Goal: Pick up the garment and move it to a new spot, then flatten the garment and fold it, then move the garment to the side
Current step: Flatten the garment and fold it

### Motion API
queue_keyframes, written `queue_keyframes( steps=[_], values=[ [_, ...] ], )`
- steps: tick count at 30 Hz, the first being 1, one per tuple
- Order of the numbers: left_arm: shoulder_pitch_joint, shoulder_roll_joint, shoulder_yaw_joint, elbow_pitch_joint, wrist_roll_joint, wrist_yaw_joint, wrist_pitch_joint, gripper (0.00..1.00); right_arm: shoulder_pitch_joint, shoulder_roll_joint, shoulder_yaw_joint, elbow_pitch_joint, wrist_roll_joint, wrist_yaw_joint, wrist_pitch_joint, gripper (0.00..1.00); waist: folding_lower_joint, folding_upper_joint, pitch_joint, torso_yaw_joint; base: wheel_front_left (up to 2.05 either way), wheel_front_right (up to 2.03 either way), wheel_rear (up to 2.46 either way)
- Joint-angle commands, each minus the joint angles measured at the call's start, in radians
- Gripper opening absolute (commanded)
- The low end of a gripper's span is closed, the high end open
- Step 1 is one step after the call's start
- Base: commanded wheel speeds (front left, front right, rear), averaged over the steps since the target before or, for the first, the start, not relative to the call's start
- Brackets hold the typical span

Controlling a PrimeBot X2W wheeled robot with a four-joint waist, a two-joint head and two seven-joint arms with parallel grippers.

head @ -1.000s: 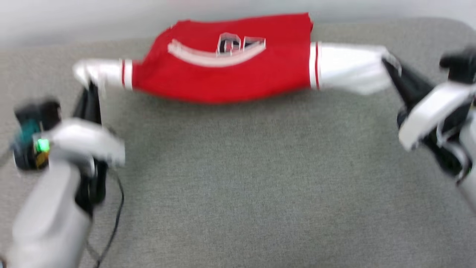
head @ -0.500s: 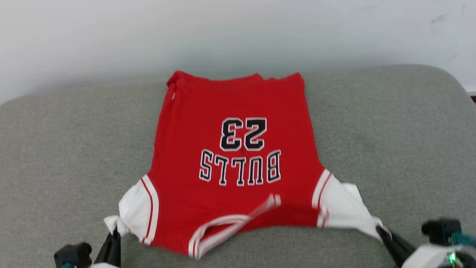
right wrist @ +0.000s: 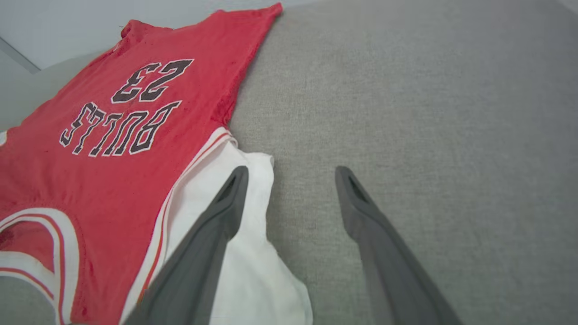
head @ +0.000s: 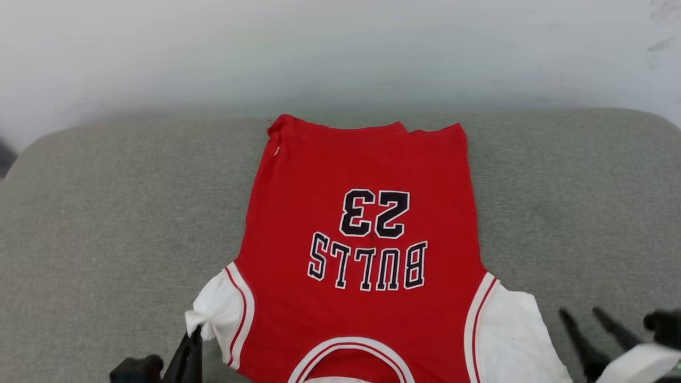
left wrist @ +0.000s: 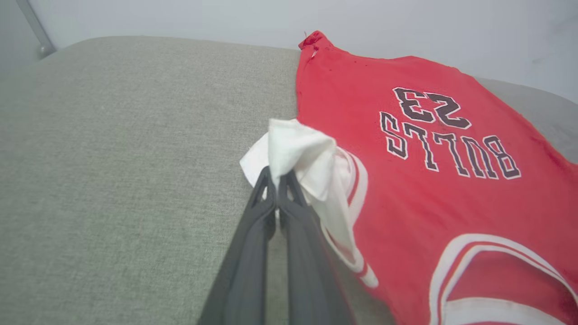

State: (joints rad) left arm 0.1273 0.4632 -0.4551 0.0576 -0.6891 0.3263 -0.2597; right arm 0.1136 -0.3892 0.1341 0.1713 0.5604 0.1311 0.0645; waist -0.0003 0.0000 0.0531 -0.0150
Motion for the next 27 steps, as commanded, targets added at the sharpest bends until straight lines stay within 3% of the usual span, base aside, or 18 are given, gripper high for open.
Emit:
queue_keyframes(
  steps=[1, 6, 9, 10, 19, 22, 27],
  values=[
    [-0.038, -0.006, -0.007, -0.020, 0.023, 0.000, -0.005, 0.00, -0.066, 0.014, -0.041, -0.002, -0.012, -0.001, 0.009, 1.00, 0.0003, 0.0000, 0.019, 0.026, 0.00, 0.00, 0.00],
    [-0.092, -0.027, -0.020, -0.044, 0.058, -0.010, -0.006, 0.00, -0.207, 0.026, -0.097, 0.081, -0.002, -0.001, 0.034, 1.00, 0.0003, 0.0000, 0.061, 0.065, 0.00, 0.00, 0.00],
    [-0.153, -0.062, -0.032, -0.058, 0.100, -0.027, -0.007, 0.00, -0.406, 0.009, -0.115, 0.212, 0.002, -0.001, 0.065, 1.00, 0.0003, 0.0000, 0.129, 0.114, 0.00, 0.00, 0.00],
    [-0.153, -0.062, -0.032, -0.058, 0.100, -0.027, -0.007, 0.00, -0.406, 0.009, -0.115, 0.212, 0.002, -0.001, 0.065, 1.00, 0.0003, 0.0000, 0.129, 0.114, 0.00, 0.00, 0.00],
    [-0.294, -0.190, -0.025, -0.095, 0.224, -0.100, -0.007, 0.00, -0.945, -0.098, -0.014, 0.442, -0.045, -0.001, 0.214, 1.00, 0.0003, 0.0000, 0.345, 0.233, 0.00, 0.00, 0.00],
    [-0.316, -0.217, -0.022, -0.102, 0.249, -0.120, -0.007, 0.00, -1.035, -0.115, 0.012, 0.476, -0.056, -0.001, 0.265, 1.00, 0.0003, 0.0000, 0.384, 0.257, 0.00, 0.00, 0.00],
    [-0.362, -0.282, -0.001, -0.138, 0.307, -0.167, -0.007, 0.00, -1.213, -0.145, 0.046, 0.559, -0.050, -0.001, 0.440, 1.00, 0.0003, 0.0000, 0.462, 0.318, 0.00, 0.00, 0.00]
  ],
)
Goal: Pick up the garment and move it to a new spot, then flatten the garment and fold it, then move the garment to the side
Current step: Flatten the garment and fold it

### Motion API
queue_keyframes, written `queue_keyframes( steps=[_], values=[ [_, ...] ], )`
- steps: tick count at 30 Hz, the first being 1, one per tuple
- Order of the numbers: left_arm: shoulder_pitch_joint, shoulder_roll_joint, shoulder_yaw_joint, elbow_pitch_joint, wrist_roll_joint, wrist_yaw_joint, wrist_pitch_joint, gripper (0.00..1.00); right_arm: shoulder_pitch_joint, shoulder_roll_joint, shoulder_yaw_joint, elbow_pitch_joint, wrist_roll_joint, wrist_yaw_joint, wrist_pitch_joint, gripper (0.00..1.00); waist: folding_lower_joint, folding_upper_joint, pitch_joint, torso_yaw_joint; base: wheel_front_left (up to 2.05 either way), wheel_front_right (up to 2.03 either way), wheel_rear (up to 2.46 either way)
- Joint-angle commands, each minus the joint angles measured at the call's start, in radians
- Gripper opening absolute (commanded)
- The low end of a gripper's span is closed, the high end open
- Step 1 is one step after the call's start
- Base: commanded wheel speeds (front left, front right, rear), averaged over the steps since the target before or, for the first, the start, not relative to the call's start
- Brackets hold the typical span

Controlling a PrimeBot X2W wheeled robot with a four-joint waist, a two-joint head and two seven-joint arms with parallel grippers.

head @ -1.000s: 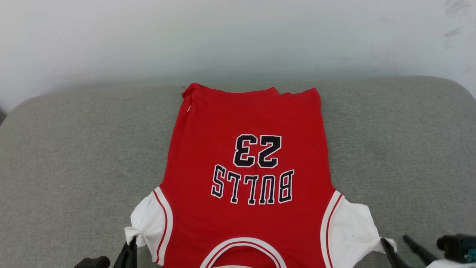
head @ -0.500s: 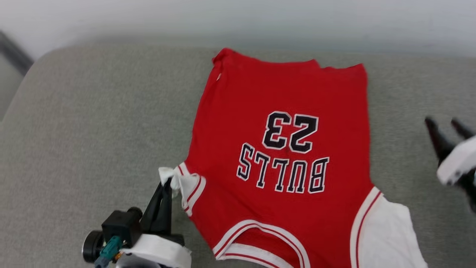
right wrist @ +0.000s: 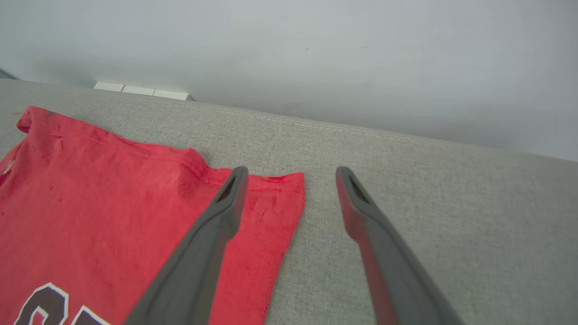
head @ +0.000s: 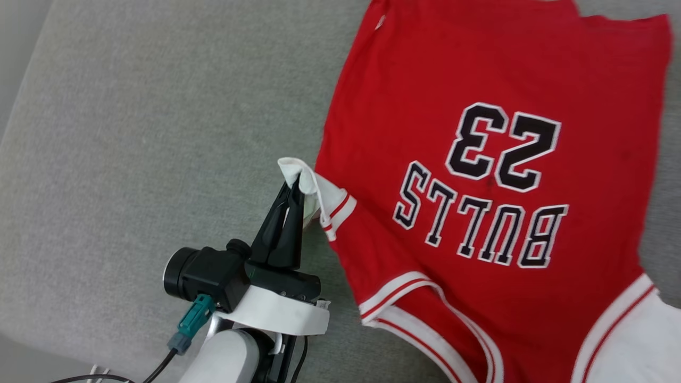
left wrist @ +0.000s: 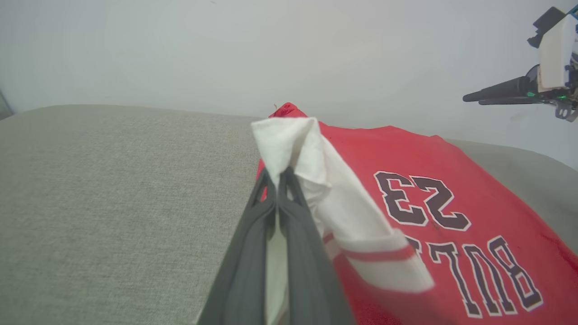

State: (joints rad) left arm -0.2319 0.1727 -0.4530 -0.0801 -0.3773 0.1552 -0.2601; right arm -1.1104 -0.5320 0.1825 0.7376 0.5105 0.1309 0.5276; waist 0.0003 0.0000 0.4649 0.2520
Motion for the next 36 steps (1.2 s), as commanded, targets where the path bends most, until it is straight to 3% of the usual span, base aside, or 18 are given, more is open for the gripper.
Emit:
queue_keyframes(
  steps=[1, 6, 13, 14, 16, 17, 25, 30, 36],
  values=[
    [-0.006, -0.001, 0.003, -0.006, 0.007, -0.003, -0.007, 0.00, -0.011, -0.005, 0.005, 0.005, -0.003, 0.000, 0.006, 1.00, -0.0003, 0.0000, 0.060, 0.058, 0.00, 0.00, 0.00],
    [-0.019, -0.048, 0.028, -0.034, 0.050, -0.040, -0.007, 0.00, -0.098, -0.022, 0.008, 0.073, -0.016, 0.000, 0.135, 1.00, -0.0003, 0.0000, 0.105, 0.090, 0.00, 0.00, 0.00],
    [0.008, -0.083, 0.068, -0.039, 0.089, -0.079, -0.007, 0.00, -0.067, 0.020, -0.021, 0.195, -0.006, 0.000, 0.274, 1.00, -0.0003, 0.0000, 0.128, 0.095, 0.00, 0.00, 0.00],
    [0.010, -0.087, 0.072, -0.039, 0.094, -0.084, -0.007, 0.00, -0.059, 0.025, -0.025, 0.214, -0.006, 0.000, 0.298, 0.78, -0.0003, 0.0000, 0.129, 0.093, 0.00, 0.00, 0.00],
    [0.013, -0.093, 0.082, -0.034, 0.103, -0.092, -0.007, 0.00, -0.056, 0.039, -0.029, 0.228, -0.011, 0.000, 0.323, 0.10, -0.0003, 0.0000, 0.131, 0.090, 0.00, 0.00, 0.00],
    [0.014, -0.096, 0.086, -0.034, 0.105, -0.097, -0.007, 0.00, -0.055, 0.045, -0.032, 0.229, -0.008, 0.000, 0.328, 0.00, -0.0003, 0.0000, 0.131, 0.089, 0.00, 0.00, 0.00],
    [0.026, -0.108, 0.120, -0.013, 0.129, -0.121, -0.007, 0.00, -0.091, 0.053, 0.024, 0.090, 0.011, 0.000, 0.215, 0.00, -0.0003, 0.0000, 0.091, 0.047, 0.00, 0.00, 0.00],
    [0.046, -0.106, 0.158, 0.010, 0.141, -0.128, -0.007, 0.00, -0.058, 0.024, 0.184, -0.058, 0.056, 0.000, 0.094, 0.00, -0.0003, 0.0000, 0.024, -0.029, 0.00, 0.00, 0.00],
    [0.071, -0.074, 0.215, 0.049, 0.152, -0.136, -0.007, 0.00, 0.001, -0.075, 0.404, -0.208, 0.126, 0.000, -0.079, 0.00, -0.0003, 0.0000, -0.068, -0.143, 0.00, 0.00, 0.00]
  ],
)
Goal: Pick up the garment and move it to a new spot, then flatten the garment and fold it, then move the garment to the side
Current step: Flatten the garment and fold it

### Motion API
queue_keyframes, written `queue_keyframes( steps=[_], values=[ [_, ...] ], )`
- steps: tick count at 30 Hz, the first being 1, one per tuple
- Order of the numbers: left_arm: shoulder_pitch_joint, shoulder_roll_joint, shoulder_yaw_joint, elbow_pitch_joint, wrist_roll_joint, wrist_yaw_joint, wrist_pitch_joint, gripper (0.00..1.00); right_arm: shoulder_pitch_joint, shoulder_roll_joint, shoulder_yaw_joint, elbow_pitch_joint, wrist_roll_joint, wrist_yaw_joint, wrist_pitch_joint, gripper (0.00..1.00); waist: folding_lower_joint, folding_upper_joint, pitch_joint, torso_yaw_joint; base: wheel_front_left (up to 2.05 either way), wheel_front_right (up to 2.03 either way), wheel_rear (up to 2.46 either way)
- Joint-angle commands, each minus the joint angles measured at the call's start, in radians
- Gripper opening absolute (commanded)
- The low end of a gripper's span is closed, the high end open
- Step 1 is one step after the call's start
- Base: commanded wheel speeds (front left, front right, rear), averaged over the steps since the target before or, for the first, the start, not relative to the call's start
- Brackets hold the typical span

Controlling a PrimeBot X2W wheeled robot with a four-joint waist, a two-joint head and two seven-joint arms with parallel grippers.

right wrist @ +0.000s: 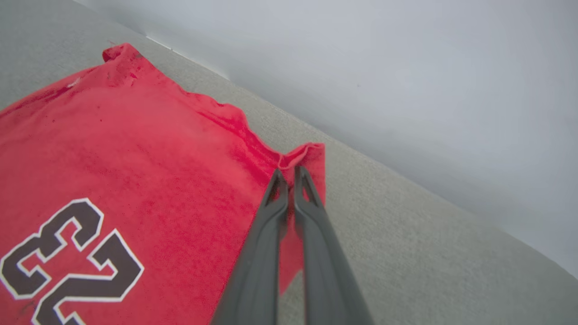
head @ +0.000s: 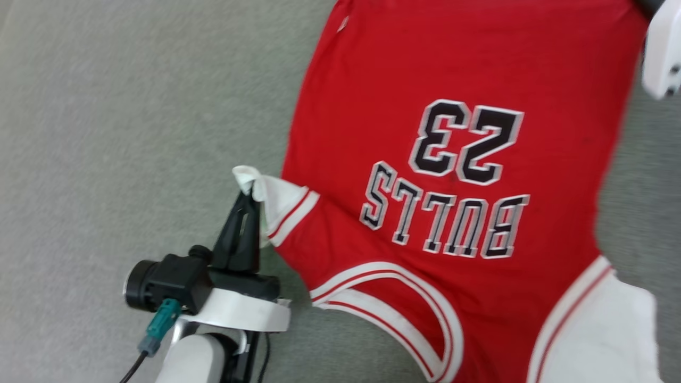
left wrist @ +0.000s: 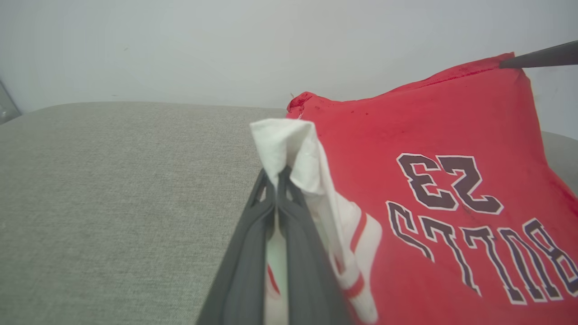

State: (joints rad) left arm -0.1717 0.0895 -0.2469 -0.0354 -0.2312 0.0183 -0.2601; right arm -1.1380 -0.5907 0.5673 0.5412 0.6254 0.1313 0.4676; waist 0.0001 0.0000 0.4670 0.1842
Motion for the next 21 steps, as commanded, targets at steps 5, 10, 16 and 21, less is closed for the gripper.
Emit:
queue_keyframes(
  steps=[5, 10, 16, 21],
  values=[
    [0.058, 0.036, 0.062, 0.037, -0.005, 0.013, -0.007, 0.00, 0.128, -0.106, 0.149, -0.095, 0.067, -0.001, -0.112, 0.00, -0.0001, 0.0000, -0.151, -0.162, 0.00, 0.00, 0.00],
    [0.127, 0.059, 0.122, 0.056, -0.025, 0.040, -0.007, 0.00, 0.279, -0.186, 0.197, -0.177, 0.114, -0.001, -0.186, 0.00, -0.0001, 0.0000, -0.214, -0.242, 0.00, 0.00, 0.00],
    [0.184, 0.080, 0.174, 0.068, -0.054, 0.061, 0.003, 0.00, 0.532, -0.230, 0.143, -0.227, 0.156, -0.001, -0.247, 0.00, -0.0001, 0.0000, -0.254, -0.308, 0.00, 0.00, 0.00],
    [0.226, 0.088, 0.196, 0.065, -0.070, 0.079, 0.014, 0.00, 0.780, -0.197, 0.046, -0.220, 0.167, -0.001, -0.267, 0.00, -0.0001, 0.0000, -0.275, -0.336, 0.00, 0.00, 0.00]
  ],
)
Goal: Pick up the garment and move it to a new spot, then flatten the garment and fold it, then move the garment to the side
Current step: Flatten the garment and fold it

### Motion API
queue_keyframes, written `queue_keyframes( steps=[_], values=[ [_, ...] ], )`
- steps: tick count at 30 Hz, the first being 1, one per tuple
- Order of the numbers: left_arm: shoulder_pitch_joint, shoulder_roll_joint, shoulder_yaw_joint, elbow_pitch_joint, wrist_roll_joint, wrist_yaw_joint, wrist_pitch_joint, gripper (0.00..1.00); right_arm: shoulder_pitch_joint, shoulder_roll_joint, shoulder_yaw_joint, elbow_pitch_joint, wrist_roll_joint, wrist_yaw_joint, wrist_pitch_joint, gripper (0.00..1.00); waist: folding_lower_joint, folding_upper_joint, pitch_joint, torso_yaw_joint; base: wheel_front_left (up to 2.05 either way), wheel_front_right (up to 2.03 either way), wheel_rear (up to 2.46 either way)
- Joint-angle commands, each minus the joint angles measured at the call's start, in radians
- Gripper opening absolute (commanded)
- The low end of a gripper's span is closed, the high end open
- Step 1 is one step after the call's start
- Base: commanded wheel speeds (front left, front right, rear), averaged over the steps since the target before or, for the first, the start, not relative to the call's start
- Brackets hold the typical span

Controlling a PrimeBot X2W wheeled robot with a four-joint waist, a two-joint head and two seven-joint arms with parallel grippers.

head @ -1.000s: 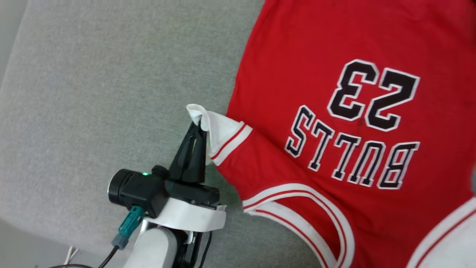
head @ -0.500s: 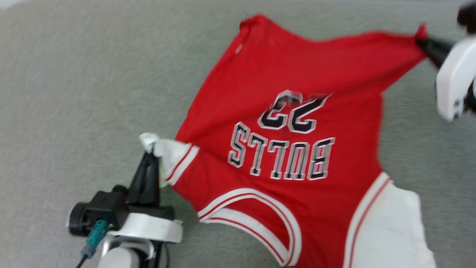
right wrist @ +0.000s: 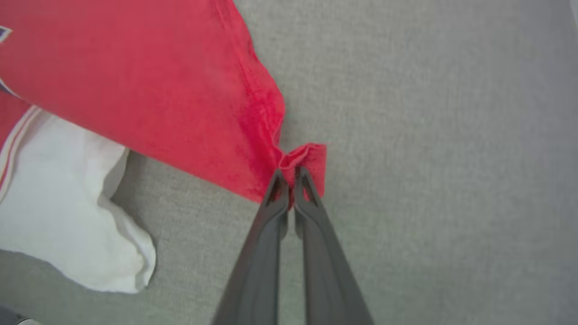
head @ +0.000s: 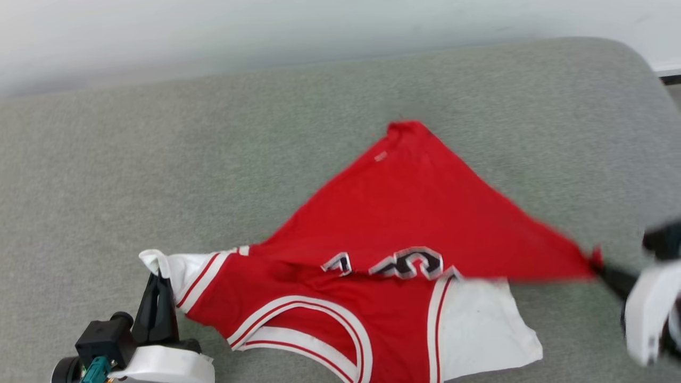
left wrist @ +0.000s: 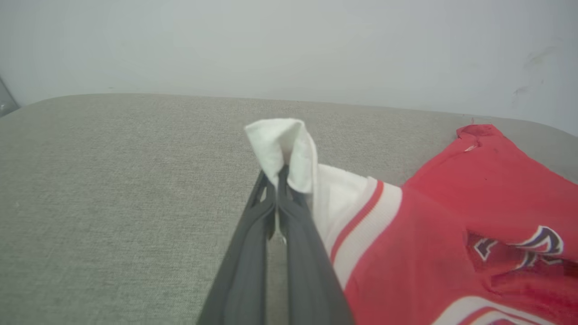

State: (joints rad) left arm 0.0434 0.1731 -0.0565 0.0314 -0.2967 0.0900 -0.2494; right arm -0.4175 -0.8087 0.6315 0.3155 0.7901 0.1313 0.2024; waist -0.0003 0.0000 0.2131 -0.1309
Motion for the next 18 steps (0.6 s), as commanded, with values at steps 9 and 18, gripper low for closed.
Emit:
queue_keyframes(
  steps=[9, 18],
  values=[
    [0.043, 0.018, 0.021, -0.007, -0.023, 0.023, 0.036, 0.00, 0.421, 0.177, -0.200, -0.007, 0.005, -0.001, 0.042, 0.41, 0.0003, 0.0000, -0.028, -0.027, 0.00, 0.00, 0.00],
    [-0.001, 0.019, -0.010, -0.050, -0.001, 0.029, 0.048, 0.00, 0.313, 0.308, -0.455, -0.110, -0.106, -0.001, -0.153, 1.00, 0.0003, 0.0000, 0.019, -0.006, 0.00, 0.00, 0.00]
  ],
)
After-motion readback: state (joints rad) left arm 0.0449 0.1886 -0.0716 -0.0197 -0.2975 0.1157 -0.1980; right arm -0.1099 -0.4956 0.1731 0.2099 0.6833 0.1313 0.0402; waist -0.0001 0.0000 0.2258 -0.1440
